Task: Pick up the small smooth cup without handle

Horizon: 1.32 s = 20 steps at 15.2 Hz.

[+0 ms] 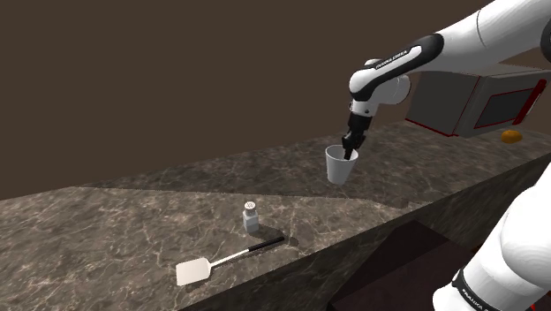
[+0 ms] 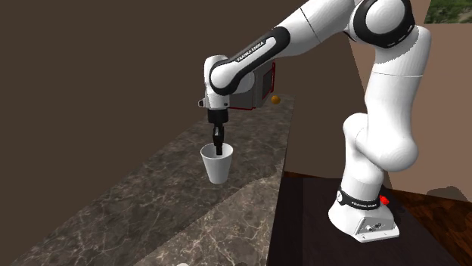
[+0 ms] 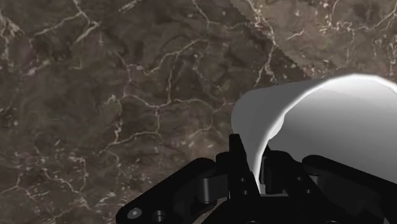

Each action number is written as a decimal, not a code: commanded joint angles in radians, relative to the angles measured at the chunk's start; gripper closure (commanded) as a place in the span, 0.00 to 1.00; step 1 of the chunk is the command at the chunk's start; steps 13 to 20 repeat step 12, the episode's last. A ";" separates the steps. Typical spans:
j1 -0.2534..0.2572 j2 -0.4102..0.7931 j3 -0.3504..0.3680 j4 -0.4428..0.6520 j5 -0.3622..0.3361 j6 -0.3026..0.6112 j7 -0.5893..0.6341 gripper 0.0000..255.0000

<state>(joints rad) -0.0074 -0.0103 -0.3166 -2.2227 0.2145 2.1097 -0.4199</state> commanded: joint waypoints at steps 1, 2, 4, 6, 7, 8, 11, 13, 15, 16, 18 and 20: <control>0.000 -0.014 0.001 0.011 -0.008 -0.023 0.010 1.00; 0.000 -0.021 0.001 0.018 -0.012 -0.036 0.014 1.00; 0.000 -0.034 0.001 0.032 -0.019 -0.061 0.023 1.00; 0.000 -0.046 0.001 0.047 -0.026 -0.086 0.031 1.00; 0.000 -0.051 0.002 0.054 -0.029 -0.099 0.035 1.00; 0.000 -0.057 0.002 0.062 -0.031 -0.112 0.039 1.00; -0.001 -0.068 0.002 0.080 -0.037 -0.139 0.047 1.00; -0.001 -0.068 0.002 0.080 -0.037 -0.139 0.047 1.00; -0.001 -0.068 0.002 0.080 -0.037 -0.139 0.047 1.00; -0.001 -0.068 0.002 0.080 -0.037 -0.139 0.047 1.00; -0.001 -0.068 0.002 0.080 -0.037 -0.139 0.047 1.00; -0.001 -0.068 0.002 0.080 -0.037 -0.139 0.047 1.00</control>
